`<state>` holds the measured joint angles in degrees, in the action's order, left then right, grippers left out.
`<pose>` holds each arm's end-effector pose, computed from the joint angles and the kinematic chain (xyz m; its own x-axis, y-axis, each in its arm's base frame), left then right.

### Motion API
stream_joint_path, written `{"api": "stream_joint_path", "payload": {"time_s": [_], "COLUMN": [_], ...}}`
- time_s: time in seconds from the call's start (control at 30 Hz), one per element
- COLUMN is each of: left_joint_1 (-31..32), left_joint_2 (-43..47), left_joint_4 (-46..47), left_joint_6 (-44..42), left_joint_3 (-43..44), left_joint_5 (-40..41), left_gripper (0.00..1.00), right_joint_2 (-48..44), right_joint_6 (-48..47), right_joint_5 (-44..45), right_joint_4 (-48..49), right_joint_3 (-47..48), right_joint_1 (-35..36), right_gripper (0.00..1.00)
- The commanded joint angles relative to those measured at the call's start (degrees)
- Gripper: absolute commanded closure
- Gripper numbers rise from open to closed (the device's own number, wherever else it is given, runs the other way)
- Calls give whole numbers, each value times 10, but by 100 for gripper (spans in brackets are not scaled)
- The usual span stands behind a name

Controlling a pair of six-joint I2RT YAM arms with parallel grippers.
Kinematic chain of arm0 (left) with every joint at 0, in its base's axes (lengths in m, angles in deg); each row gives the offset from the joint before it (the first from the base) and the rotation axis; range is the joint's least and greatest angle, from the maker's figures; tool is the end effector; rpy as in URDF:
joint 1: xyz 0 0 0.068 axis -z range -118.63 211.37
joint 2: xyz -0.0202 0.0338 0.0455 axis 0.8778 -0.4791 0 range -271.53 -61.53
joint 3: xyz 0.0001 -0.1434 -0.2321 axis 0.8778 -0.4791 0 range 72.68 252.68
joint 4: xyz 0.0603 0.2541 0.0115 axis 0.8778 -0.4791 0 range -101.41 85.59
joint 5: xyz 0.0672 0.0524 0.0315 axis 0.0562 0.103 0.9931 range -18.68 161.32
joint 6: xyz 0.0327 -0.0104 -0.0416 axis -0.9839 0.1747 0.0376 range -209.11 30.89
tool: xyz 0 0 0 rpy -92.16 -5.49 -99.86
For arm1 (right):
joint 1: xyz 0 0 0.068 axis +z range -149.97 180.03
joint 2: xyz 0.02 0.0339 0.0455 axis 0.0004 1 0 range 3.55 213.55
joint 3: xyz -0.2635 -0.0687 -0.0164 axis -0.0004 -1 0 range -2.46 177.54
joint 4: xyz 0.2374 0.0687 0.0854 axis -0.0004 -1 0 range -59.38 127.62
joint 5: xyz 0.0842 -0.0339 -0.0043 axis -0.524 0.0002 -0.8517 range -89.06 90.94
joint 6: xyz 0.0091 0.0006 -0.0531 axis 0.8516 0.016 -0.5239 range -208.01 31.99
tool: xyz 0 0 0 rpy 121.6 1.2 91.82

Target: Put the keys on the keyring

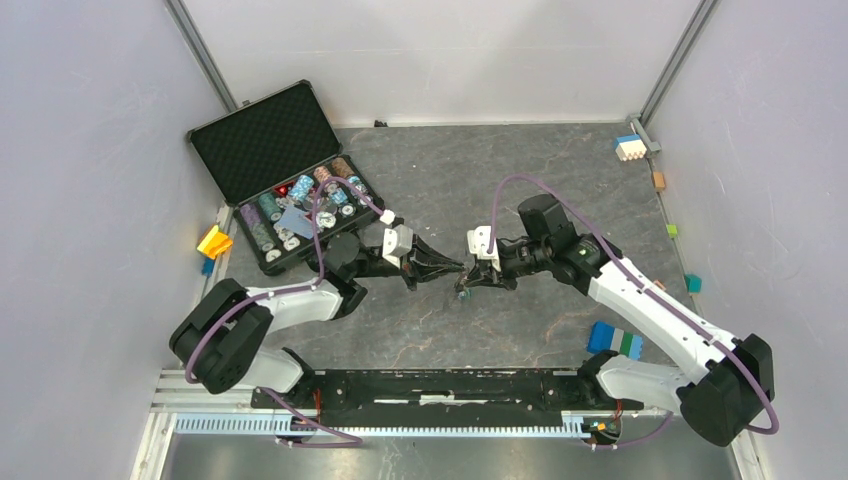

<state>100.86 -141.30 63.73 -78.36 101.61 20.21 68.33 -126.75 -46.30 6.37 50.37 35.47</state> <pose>0.1879 -0.1906 0.2498 0.0441 -0.1880 -0.9812 0.9985 -0.0236 0.0494 0.1731 0.1554 0.2932 0.0843 -0.4616 -0.8831 -0.9962 -0.0591 -0.0643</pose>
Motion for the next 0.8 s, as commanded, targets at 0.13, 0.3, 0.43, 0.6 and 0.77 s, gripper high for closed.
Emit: {"api": "stream_joint_path", "payload": {"time_s": [0.13, 0.3, 0.43, 0.6, 0.77], "left_joint_1": [-2, -2, -2, -2, -2], "left_joint_2": [-17, -23, -28, -35, -36], "left_joint_4": [114, 130, 134, 153, 154], "left_joint_6": [67, 80, 85, 94, 86], "left_joint_3": [-5, -5, -6, -8, -11], "left_joint_5": [-8, -10, -7, -6, -4], "left_gripper": [98, 98, 98, 98, 98], "right_joint_2": [8, 17, 26, 36, 39], "right_joint_6": [6, 8, 15, 30, 39], "right_joint_5": [-13, -16, -20, -25, -23], "right_joint_4": [23, 27, 33, 47, 47], "right_joint_3": [1, 1, 4, 5, 9], "right_joint_1": [-2, -2, -2, -2, -2], "right_gripper": [98, 98, 97, 94, 84]}}
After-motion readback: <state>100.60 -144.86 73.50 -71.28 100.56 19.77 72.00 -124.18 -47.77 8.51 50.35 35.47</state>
